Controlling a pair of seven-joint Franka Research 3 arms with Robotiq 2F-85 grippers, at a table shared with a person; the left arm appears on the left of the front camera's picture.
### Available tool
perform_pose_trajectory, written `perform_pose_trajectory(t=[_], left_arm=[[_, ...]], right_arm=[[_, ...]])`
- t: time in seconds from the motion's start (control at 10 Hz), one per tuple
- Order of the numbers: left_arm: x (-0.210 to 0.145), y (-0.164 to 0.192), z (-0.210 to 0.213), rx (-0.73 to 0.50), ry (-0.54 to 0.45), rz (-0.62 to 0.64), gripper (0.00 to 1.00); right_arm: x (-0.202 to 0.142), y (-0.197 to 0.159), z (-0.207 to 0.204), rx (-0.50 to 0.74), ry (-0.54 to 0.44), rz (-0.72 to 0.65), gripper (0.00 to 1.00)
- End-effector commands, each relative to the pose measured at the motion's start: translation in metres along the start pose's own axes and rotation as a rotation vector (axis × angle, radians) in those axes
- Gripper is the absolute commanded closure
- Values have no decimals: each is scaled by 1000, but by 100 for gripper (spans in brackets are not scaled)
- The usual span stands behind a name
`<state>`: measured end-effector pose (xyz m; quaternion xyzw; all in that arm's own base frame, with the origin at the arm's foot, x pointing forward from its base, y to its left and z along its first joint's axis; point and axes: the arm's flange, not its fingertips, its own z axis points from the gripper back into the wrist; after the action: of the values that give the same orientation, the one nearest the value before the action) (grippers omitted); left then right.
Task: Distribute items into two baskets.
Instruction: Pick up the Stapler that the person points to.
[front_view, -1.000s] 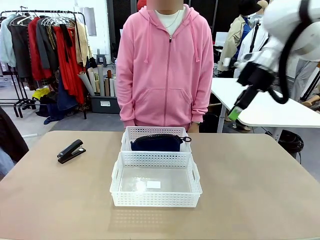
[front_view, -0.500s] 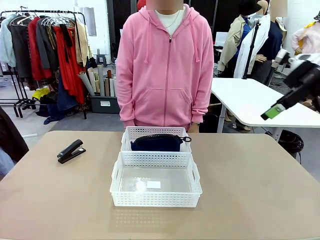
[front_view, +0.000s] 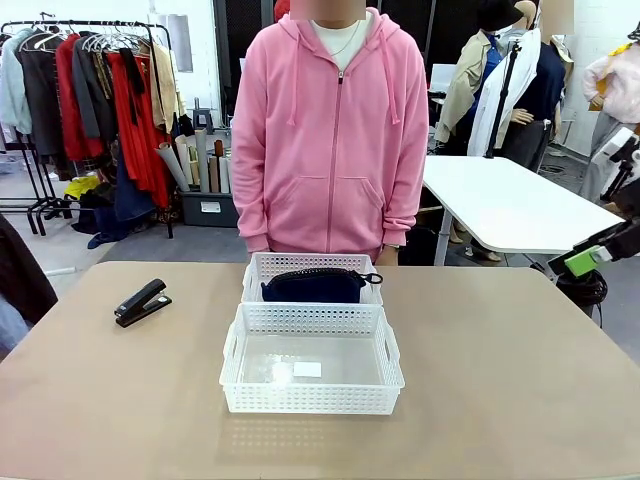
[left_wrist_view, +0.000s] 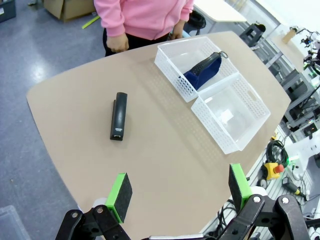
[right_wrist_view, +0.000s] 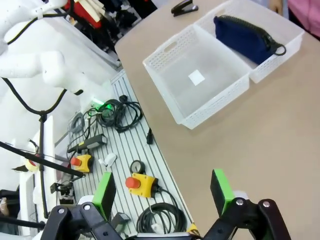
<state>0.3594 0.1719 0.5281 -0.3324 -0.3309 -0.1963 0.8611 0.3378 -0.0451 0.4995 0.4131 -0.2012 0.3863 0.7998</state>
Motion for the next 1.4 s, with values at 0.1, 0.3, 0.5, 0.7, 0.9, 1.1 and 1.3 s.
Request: perform_pose_trajectory(t=[0.1,0.3,0.5,0.7,0.9,1.1,1.3], left_arm=[[0,-1,0,-11,-22,-10,0],[0,-1,0,-11,-22,-10,0],[0,-1,0,-11,-22,-10,0],[0,-1,0,-11,-22,-10,0],[0,-1,0,-11,-22,-10,0],[0,-1,0,-11,-22,-10,0],[0,-1,0,-11,-22,-10,0]], right_arm=[[2,-3,0,0,-70,53,0],[-1,-1,1,3,-15,0,0],[-1,-1,1,3,-15,0,0],[-1,-1,1,3,-15,0,0],[-1,-1,1,3,-15,0,0],[-1,-1,1,3,-15,0,0],[-1,-1,1,3,-15,0,0]])
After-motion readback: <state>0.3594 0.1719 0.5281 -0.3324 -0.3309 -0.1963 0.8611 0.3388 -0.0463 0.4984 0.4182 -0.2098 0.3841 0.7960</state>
